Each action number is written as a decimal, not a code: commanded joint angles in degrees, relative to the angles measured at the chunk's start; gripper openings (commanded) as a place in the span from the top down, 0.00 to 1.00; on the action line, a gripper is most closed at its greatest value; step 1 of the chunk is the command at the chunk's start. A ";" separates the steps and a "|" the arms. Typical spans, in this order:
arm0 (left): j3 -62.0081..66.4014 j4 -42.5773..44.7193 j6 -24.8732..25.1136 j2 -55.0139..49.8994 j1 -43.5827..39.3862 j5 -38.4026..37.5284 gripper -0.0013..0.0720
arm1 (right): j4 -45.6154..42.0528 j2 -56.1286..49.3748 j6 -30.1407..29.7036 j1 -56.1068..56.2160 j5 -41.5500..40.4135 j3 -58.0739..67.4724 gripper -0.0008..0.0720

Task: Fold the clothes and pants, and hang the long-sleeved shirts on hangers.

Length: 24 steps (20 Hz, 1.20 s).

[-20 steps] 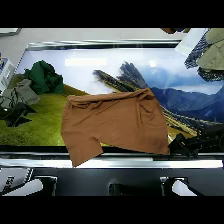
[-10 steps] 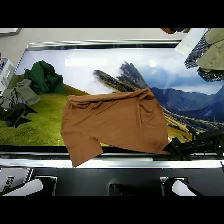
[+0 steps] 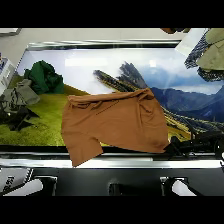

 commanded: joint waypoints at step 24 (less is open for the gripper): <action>-18.58 -14.49 13.40 -6.99 -13.20 12.74 0.96 | 3.96 4.61 -1.55 0.04 -0.44 -0.02 0.94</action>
